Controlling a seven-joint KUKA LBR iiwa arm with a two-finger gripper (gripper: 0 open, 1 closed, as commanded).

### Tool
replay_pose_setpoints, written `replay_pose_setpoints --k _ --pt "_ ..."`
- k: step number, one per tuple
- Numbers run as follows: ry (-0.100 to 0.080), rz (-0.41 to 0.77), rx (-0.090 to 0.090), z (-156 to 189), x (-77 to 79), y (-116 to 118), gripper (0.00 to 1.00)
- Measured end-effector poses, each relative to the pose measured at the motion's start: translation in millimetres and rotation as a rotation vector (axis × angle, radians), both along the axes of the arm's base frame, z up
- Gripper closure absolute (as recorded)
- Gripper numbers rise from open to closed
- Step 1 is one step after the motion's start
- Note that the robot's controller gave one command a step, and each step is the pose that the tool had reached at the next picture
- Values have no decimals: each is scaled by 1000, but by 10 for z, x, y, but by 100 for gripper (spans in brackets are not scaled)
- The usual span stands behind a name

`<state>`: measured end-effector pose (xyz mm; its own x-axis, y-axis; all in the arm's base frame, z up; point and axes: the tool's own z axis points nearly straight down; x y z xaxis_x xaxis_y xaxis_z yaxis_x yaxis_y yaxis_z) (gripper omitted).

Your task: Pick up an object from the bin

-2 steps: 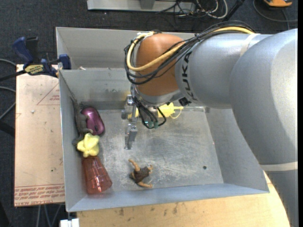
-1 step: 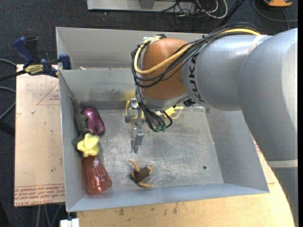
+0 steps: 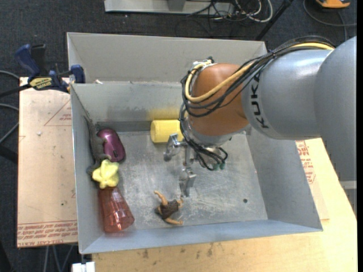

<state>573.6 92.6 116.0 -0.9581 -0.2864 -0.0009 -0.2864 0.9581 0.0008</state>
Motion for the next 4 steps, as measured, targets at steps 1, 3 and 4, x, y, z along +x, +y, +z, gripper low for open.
replay_pose_setpoints --k 1,3,4 --pt "4 46 -3 195 -305 33 0" --pt "2 262 0 -351 -854 157 100" --pt "-3 220 0 1098 -908 167 100"
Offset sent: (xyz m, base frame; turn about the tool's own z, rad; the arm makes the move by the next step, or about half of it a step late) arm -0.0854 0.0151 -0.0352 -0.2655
